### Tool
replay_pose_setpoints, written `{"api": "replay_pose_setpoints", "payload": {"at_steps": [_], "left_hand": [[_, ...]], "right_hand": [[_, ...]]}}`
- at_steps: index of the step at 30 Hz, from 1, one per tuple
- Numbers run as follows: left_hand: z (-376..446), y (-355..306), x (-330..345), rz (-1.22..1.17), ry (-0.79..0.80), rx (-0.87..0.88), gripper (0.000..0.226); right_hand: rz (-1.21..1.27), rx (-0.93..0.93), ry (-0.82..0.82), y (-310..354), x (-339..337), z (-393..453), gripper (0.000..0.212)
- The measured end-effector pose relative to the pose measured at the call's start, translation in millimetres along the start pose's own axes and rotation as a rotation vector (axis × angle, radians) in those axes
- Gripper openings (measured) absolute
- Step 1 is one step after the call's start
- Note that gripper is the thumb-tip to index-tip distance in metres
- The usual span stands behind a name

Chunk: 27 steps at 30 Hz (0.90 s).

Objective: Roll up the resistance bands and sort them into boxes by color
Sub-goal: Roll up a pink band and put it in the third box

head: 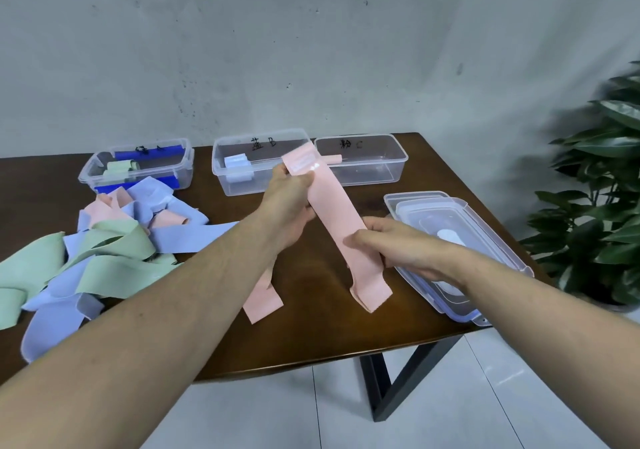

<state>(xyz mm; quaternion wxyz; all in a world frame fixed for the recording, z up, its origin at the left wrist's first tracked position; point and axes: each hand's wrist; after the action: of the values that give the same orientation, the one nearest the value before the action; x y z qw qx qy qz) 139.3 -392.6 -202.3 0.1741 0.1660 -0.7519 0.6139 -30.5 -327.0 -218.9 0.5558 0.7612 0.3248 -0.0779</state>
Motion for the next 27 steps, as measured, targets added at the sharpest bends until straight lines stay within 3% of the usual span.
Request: {"api": "replay_pose_setpoints", "payload": {"at_steps": [4, 9, 12, 14, 18, 23, 27], "left_hand": [[10.2, -7.0, -1.9, -0.013, -0.071, 0.003, 0.027], [29.6, -1.0, -4.1, 0.012, -0.099, -0.04, 0.025], [37.4, 8.2, -3.4, 0.081, -0.115, -0.054, 0.019], [41.4, 18.6, -4.6, 0.126, -0.134, -0.09, 0.017], [52.0, 41.9, -10.8, 0.178, -0.148, -0.162, 0.019], [64.6, 51.0, -14.5, 0.147, -0.112, -0.161, 0.034], [70.9, 51.0, -24.5, 0.299, -0.101, -0.185, 0.048]], "right_hand": [[0.024, 0.04, 0.045, -5.7, 3.2, -0.3, 0.033], [0.294, 0.09, 0.087, -7.4, 13.0, 0.6, 0.029], [0.317, 0.137, 0.124, -11.1, 24.2, 2.8, 0.031], [0.218, 0.142, 0.11, -15.7, 33.1, 4.0, 0.03], [-0.207, 0.071, -0.082, -25.9, 41.5, 4.8, 0.024], [-0.208, 0.065, -0.11, -32.7, 43.4, 8.3, 0.016], [-0.34, 0.118, -0.168, -34.1, 42.6, 6.3, 0.033]]}}
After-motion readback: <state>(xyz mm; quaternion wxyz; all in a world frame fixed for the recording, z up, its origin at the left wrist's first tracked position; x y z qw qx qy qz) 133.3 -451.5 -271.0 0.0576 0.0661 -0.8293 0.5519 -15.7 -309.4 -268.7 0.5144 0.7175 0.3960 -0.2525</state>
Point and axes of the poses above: each hand's wrist, its own z-axis towards the middle knuckle, its own x-axis out of the palm, y = z × x, and after that the axes turned 7 degrees about -z, right-handed
